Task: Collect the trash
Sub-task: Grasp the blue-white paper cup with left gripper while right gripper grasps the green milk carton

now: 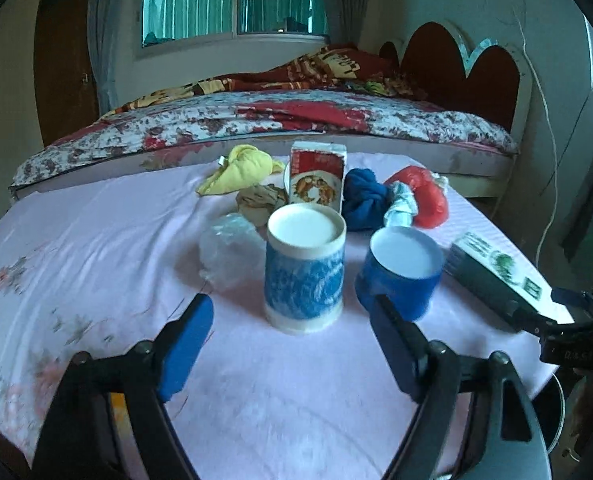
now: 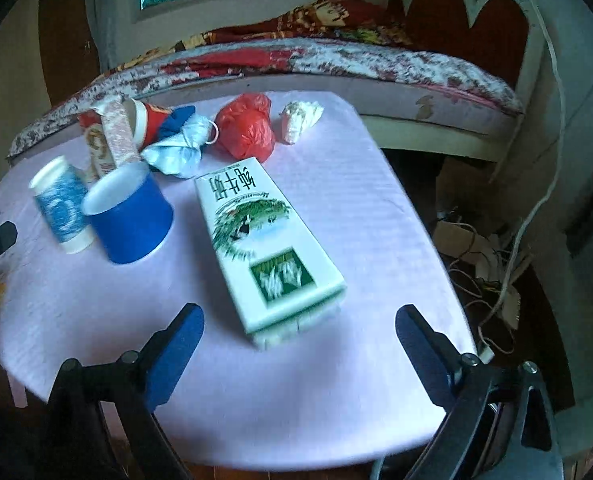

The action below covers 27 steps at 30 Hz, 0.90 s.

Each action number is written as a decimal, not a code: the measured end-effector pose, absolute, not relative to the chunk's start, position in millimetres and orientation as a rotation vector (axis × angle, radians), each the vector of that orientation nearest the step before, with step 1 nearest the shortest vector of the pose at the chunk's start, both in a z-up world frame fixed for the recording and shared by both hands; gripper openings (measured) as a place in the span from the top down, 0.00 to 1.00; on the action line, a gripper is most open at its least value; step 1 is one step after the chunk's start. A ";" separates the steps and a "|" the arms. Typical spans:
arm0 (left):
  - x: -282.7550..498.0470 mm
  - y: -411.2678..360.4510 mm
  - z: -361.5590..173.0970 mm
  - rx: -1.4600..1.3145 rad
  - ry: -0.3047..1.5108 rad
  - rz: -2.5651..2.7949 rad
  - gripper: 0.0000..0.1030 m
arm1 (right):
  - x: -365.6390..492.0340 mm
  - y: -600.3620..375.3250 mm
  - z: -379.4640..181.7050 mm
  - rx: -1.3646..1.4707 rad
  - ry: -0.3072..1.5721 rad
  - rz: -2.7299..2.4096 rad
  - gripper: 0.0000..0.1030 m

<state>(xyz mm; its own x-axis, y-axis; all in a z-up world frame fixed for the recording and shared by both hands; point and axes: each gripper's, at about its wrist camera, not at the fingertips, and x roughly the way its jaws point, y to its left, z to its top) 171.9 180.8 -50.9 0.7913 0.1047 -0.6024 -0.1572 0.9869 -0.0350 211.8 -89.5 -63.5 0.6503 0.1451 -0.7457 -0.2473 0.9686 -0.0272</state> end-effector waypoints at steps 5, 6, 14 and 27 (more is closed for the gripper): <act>199.7 181.1 -64.1 -0.086 0.667 0.132 0.22 | 235.9 -77.0 -73.1 -0.135 0.846 0.252 0.15; 203.9 180.7 -65.4 -0.084 0.666 0.132 0.23 | 237.5 -75.4 -74.4 -0.131 0.848 0.259 0.18; 214.0 181.1 -63.8 -0.067 0.663 0.107 0.47 | 229.2 -66.1 -71.1 -0.121 0.826 0.303 0.39; 152.0 152.5 -15.2 -0.019 0.570 0.020 0.49 | 174.6 -108.8 -22.6 -0.093 0.701 0.285 0.46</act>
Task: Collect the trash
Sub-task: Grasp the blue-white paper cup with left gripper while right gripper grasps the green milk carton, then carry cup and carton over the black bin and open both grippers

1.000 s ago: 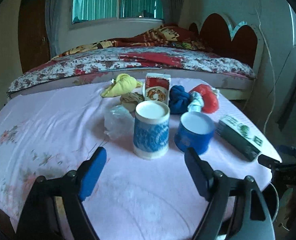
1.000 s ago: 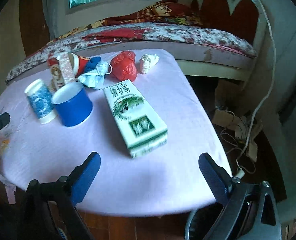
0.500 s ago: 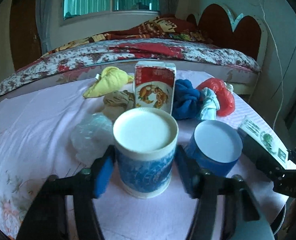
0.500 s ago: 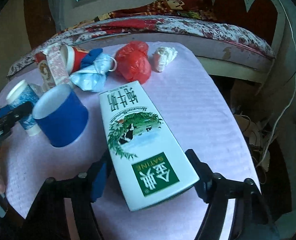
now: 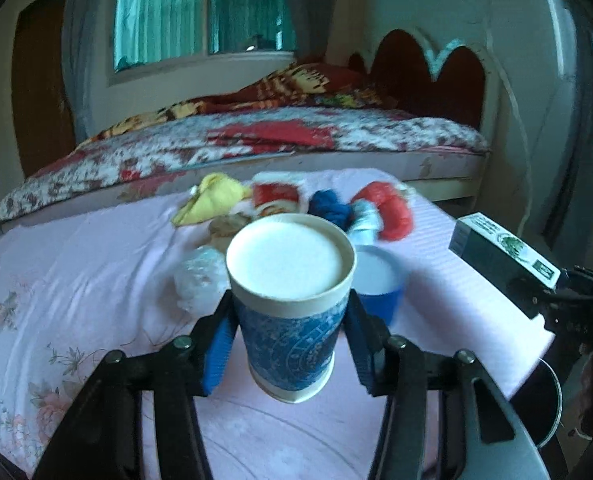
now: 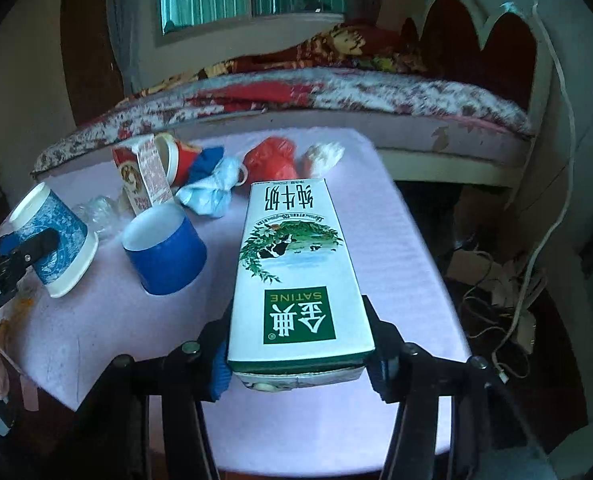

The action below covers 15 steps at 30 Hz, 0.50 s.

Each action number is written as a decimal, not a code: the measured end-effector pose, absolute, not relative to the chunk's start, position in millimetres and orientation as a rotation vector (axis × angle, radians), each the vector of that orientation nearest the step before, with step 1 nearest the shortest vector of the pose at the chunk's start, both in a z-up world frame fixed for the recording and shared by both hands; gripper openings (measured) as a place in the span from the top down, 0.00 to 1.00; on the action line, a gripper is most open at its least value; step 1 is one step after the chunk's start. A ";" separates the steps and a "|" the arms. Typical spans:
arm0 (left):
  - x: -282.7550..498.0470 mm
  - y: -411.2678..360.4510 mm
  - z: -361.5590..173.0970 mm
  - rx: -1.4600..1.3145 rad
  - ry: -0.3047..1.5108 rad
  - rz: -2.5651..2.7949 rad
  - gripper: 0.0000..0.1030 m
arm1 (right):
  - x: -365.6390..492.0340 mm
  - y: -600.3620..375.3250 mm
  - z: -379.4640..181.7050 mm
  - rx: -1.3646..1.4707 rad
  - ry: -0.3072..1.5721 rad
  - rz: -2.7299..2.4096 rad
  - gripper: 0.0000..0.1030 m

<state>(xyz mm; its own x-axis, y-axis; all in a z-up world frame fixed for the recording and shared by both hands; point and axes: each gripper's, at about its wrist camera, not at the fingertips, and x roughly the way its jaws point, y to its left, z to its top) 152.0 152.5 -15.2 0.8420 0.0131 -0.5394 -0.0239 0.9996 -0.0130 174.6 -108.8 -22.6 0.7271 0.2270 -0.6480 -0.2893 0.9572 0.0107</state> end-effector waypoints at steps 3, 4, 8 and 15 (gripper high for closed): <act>141.3 126.2 -6.2 0.010 0.555 -0.036 0.49 | 153.9 -140.9 -15.3 -0.081 0.680 0.251 0.46; 137.4 112.9 -3.1 0.026 0.548 -0.062 0.49 | 146.3 -154.0 -13.0 -0.073 0.674 0.237 0.46; 125.5 65.2 1.7 0.079 0.540 -0.169 0.49 | 115.0 -213.8 -11.0 -0.040 0.678 0.170 0.46; 107.5 -27.1 -7.0 0.144 0.566 -0.393 0.49 | 62.2 -301.6 -32.3 0.005 0.742 0.079 0.46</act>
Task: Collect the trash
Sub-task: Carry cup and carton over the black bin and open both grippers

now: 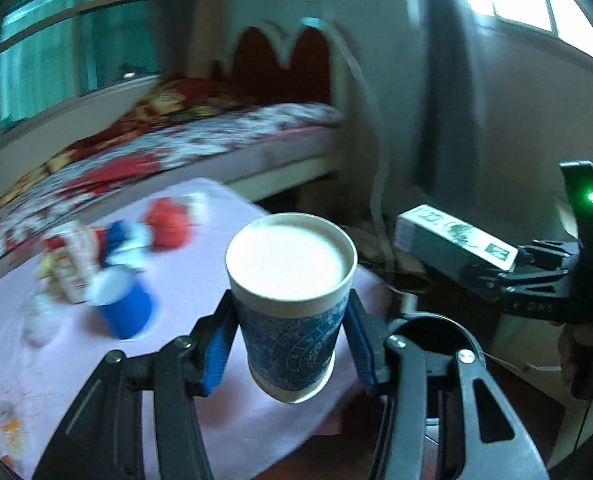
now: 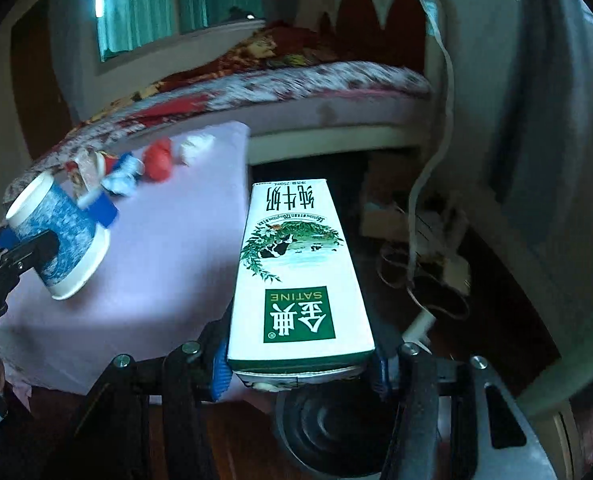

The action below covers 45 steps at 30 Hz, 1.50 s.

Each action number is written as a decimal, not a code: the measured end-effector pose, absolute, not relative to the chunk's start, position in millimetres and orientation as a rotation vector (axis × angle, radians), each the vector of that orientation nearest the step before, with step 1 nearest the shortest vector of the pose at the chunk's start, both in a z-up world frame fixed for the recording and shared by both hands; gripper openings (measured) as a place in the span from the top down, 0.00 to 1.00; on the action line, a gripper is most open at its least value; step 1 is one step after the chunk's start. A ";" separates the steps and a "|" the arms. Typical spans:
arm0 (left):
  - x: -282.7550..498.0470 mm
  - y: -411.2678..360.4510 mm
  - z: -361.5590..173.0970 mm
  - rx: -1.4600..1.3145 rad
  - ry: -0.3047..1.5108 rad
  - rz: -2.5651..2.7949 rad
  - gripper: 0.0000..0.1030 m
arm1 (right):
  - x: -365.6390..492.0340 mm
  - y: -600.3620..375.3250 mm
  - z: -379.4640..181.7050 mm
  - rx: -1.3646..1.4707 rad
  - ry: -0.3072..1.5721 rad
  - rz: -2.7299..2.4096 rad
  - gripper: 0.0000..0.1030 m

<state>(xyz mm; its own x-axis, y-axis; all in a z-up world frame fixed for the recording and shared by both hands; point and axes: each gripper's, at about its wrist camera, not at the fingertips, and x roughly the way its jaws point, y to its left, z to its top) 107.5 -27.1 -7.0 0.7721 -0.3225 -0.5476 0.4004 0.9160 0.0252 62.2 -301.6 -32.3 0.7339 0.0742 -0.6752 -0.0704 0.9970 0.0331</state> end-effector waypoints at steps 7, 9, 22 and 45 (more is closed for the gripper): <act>92.3 -101.4 -31.0 0.182 0.645 -0.618 0.49 | 28.9 -343.9 -65.3 -0.022 0.816 0.037 0.45; 91.7 -117.9 -42.1 0.180 0.676 -0.675 0.49 | 21.7 -355.0 -78.3 -0.019 0.844 0.032 0.45; 115.5 -173.9 -108.8 0.202 0.858 -0.804 0.48 | 34.8 -372.9 -152.7 -0.043 1.031 0.080 0.45; 99.5 -132.3 -74.1 0.172 0.759 -0.479 0.00 | 48.5 -383.4 -115.0 0.030 1.003 -0.079 0.00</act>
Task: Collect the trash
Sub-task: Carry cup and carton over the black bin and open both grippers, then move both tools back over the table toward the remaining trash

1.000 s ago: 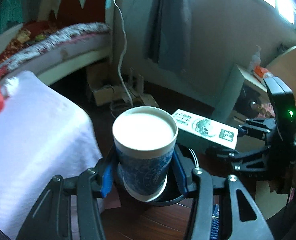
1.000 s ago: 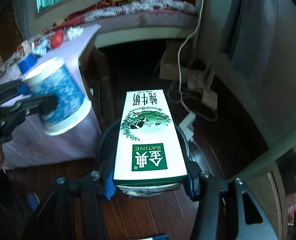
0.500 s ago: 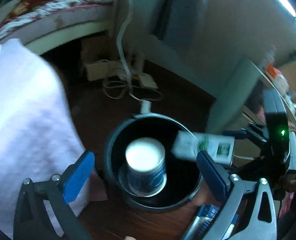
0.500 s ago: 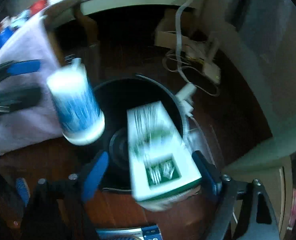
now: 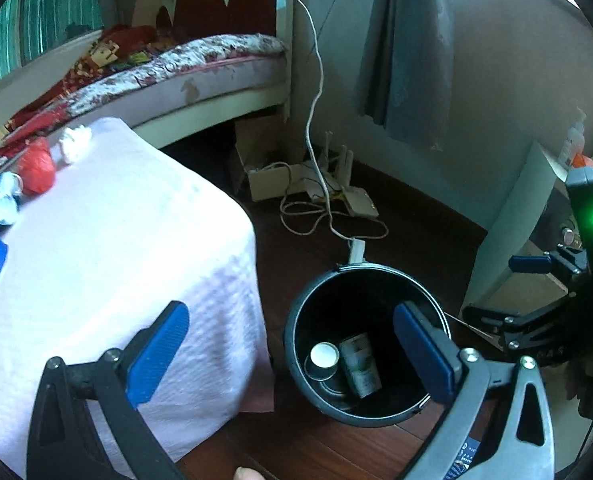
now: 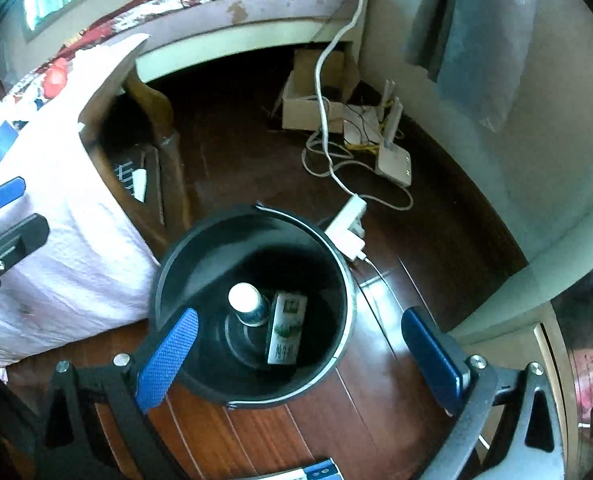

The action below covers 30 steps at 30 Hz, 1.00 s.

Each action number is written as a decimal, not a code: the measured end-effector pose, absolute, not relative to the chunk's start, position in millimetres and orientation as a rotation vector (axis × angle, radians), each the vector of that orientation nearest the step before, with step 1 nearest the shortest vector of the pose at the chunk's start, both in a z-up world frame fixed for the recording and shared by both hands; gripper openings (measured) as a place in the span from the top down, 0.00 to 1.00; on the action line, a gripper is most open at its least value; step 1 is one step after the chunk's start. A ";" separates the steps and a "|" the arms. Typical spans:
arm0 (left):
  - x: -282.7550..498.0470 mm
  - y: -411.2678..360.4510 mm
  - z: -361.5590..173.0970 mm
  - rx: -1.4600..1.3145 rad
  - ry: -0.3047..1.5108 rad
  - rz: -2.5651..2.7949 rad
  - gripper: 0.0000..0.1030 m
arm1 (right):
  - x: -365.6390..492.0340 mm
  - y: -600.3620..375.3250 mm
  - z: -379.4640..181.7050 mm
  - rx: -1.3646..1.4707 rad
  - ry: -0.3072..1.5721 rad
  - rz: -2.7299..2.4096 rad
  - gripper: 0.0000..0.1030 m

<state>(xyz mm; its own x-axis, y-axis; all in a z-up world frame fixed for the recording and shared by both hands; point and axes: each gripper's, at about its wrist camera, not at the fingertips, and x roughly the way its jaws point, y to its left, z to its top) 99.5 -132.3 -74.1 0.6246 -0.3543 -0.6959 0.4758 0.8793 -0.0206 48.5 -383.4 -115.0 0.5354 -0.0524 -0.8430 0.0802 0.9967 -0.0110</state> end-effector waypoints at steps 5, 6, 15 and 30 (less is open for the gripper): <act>97.8 -119.0 -60.5 0.155 0.730 -0.450 0.00 | 47.3 -369.2 -95.3 0.036 0.969 -0.059 0.00; 98.7 -115.2 -58.4 0.150 0.727 -0.445 0.00 | 47.6 -365.2 -89.7 0.041 0.960 -0.048 0.00; 98.8 -81.8 -36.9 0.122 0.690 -0.381 0.00 | 58.6 -323.7 -54.0 0.029 0.882 0.008 0.00; 91.7 -9.1 -11.3 0.057 0.651 -0.237 0.00 | 84.0 -257.0 -7.0 0.023 0.776 0.134 0.00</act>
